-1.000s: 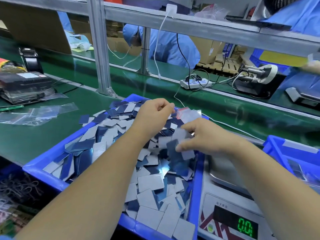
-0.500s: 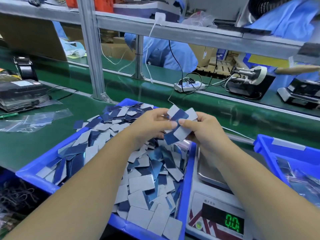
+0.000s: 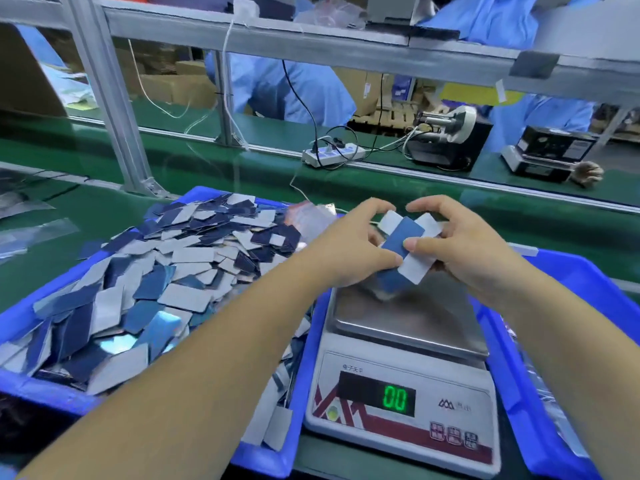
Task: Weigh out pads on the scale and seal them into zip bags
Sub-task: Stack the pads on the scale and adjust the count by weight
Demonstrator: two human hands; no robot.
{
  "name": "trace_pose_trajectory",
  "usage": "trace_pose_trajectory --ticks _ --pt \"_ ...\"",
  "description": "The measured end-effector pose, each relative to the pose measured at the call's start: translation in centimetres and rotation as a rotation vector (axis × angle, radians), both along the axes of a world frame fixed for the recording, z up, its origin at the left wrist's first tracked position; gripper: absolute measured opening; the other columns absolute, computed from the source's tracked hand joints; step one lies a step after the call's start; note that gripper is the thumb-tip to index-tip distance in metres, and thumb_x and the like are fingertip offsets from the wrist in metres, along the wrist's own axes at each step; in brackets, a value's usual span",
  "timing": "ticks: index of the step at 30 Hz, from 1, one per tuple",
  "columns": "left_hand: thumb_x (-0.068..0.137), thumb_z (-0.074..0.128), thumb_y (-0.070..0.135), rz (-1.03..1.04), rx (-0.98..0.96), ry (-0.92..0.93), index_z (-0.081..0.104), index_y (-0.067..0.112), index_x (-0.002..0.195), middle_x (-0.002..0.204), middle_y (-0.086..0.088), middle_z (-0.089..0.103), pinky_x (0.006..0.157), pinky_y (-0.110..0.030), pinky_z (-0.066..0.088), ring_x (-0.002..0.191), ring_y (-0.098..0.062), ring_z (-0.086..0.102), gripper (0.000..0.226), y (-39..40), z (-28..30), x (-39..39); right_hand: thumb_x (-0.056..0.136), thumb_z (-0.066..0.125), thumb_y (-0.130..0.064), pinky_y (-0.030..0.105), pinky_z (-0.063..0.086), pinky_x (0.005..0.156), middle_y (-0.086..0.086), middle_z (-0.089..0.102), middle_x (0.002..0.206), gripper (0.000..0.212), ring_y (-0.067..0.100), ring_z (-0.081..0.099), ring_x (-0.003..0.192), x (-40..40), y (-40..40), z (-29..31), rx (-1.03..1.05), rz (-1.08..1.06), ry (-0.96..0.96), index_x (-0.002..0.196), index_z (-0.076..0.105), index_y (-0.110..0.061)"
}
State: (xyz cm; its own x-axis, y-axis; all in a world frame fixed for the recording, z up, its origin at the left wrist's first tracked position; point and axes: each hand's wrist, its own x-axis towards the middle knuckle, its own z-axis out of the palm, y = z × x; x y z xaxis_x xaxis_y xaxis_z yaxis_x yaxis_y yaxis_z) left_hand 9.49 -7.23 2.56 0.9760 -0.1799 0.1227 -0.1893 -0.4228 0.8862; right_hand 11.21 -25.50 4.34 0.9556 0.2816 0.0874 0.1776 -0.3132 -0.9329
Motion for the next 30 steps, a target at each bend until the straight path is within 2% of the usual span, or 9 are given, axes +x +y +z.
trace_pose_trajectory --ticks 2,5,9,11,15,22,24,26,30 --pt "0.081 0.076 0.028 0.005 0.157 -0.046 0.049 0.037 0.128 0.084 0.012 0.065 0.079 -0.032 0.053 0.079 -0.007 0.061 0.055 -1.0 -0.8 0.1 0.083 0.073 -0.007 0.035 0.056 0.067 0.004 0.069 0.092 0.030 0.020 0.064 0.075 0.1 -1.2 -1.0 -0.184 -0.035 -0.107 0.099 0.064 -0.030" --pt "0.084 0.071 0.046 0.004 0.424 -0.141 0.059 0.037 0.123 0.108 0.008 0.059 0.097 -0.039 0.046 0.108 -0.015 0.052 0.042 -1.1 -2.0 0.2 0.080 0.070 -0.022 0.011 0.042 0.057 -0.019 0.065 0.080 0.018 0.001 0.058 0.071 0.2 -2.0 -2.5 -0.477 -0.094 -0.248 0.087 0.062 -0.036" --pt "0.087 0.061 0.062 0.009 0.562 -0.199 0.066 0.036 0.121 0.115 0.008 0.046 0.104 -0.041 0.034 0.115 -0.016 0.033 0.043 -0.7 -3.0 0.1 0.084 0.064 -0.032 0.022 0.043 0.068 -0.007 0.064 0.089 0.004 0.015 0.055 0.088 0.4 -2.2 -3.1 -0.696 -0.020 -0.335 0.086 0.065 -0.029" --pt "0.089 0.059 0.061 0.021 0.530 -0.224 0.070 0.037 0.114 0.112 0.010 0.047 0.105 -0.042 0.032 0.114 -0.015 0.032 0.036 -0.6 -3.1 0.0 0.085 0.062 -0.038 0.034 0.044 0.074 0.005 0.060 0.085 0.021 0.023 0.051 0.093 0.3 -2.1 -3.1 -0.770 0.044 -0.376 0.081 0.068 -0.019" --pt "0.092 0.061 0.052 0.051 0.416 -0.203 0.071 0.035 0.111 0.110 0.011 0.051 0.106 -0.037 0.033 0.120 -0.014 0.035 0.027 -0.1 -3.3 0.1 0.084 0.059 -0.043 0.044 0.050 0.082 0.020 0.062 0.090 0.038 0.026 0.052 0.090 0.3 -2.5 -3.0 -0.760 0.046 -0.380 0.091 0.069 -0.008" --pt "0.096 0.062 0.034 0.110 0.305 -0.194 0.066 0.039 0.098 0.114 0.004 0.059 0.094 -0.023 0.033 0.121 -0.013 0.045 0.007 0.4 -2.9 -0.1 0.087 0.069 -0.037 0.018 0.038 0.060 -0.024 0.063 0.077 0.005 -0.010 0.053 0.067 1.0 -3.8 -2.8 -0.561 -0.065 -0.287 0.086 0.071 -0.033" --pt "0.096 0.062 0.027 0.122 0.251 -0.233 0.068 0.038 0.094 0.106 0.011 0.061 0.087 -0.006 0.031 0.109 0.006 0.047 0.012 0.6 -2.7 -0.3 0.087 0.069 -0.037 0.019 0.037 0.056 -0.031 0.060 0.068 0.006 -0.009 0.052 0.059 1.1 -4.2 -2.8 -0.530 -0.073 -0.248 0.084 0.071 -0.032" --pt "0.094 0.062 0.019 0.149 0.193 -0.297 0.070 0.035 0.090 0.094 0.018 0.058 0.077 0.003 0.029 0.093 0.019 0.046 0.018 0.7 -2.5 -0.5 0.086 0.069 -0.037 0.021 0.038 0.056 -0.032 0.059 0.065 0.007 -0.007 0.052 0.055 1.2 -4.4 -2.8 -0.495 -0.080 -0.228 0.084 0.071 -0.031" --pt "0.093 0.060 0.018 0.177 0.160 -0.328 0.069 0.039 0.083 0.087 0.016 0.060 0.069 -0.003 0.032 0.084 0.008 0.049 0.025 1.0 -2.3 -0.6 0.086 0.069 -0.036 0.022 0.040 0.057 -0.026 0.063 0.066 0.007 -0.006 0.053 0.056 1.2 -4.5 -2.8 -0.469 -0.093 -0.229 0.082 0.072 -0.031"
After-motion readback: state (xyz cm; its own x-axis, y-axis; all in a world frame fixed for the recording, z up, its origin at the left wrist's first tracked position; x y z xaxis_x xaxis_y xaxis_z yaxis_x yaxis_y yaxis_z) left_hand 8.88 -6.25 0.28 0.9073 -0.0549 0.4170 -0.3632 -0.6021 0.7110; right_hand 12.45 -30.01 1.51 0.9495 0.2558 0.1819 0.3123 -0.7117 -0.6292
